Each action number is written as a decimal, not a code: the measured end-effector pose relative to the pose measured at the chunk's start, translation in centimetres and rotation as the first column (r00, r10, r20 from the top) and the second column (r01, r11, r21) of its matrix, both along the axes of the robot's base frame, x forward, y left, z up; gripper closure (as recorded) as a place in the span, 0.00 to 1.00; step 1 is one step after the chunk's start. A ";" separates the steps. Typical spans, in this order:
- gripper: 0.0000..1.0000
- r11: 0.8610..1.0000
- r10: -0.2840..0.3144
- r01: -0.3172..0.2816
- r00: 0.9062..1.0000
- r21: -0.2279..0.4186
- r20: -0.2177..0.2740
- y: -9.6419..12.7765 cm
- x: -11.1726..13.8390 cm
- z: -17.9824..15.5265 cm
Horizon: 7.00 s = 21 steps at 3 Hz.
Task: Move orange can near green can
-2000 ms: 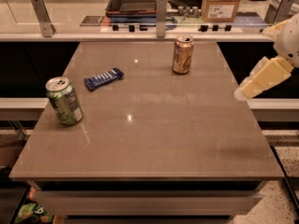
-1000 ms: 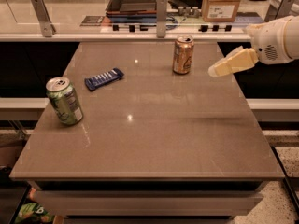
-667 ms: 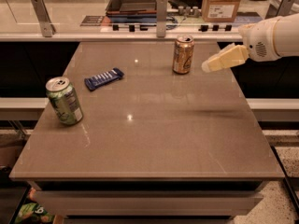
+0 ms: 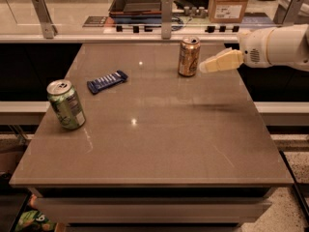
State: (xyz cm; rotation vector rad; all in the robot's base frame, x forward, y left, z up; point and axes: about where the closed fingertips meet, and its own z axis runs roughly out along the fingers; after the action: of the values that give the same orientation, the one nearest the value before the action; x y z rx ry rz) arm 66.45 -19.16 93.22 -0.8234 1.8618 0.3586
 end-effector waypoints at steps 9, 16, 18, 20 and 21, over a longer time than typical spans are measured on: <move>0.64 0.983 0.044 -0.049 0.999 0.176 0.029 6.7 9.1 -4.8; 1.00 0.947 0.274 -0.280 0.960 0.159 0.058 15.9 2.1 -1.3; 1.00 0.947 0.278 -0.285 0.958 0.146 0.066 21.9 -3.4 -2.2; 1.00 0.918 0.350 -0.352 0.936 0.181 0.047 25.4 -7.7 -2.0; 1.00 0.903 0.390 -0.389 0.920 0.181 0.033 26.7 -9.4 -2.1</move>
Offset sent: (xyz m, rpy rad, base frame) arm 0.0263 0.0285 -0.0220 0.0953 -0.0783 -0.0418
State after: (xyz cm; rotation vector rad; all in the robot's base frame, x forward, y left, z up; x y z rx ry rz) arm 57.04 7.54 91.09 -1.0660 1.6294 0.7739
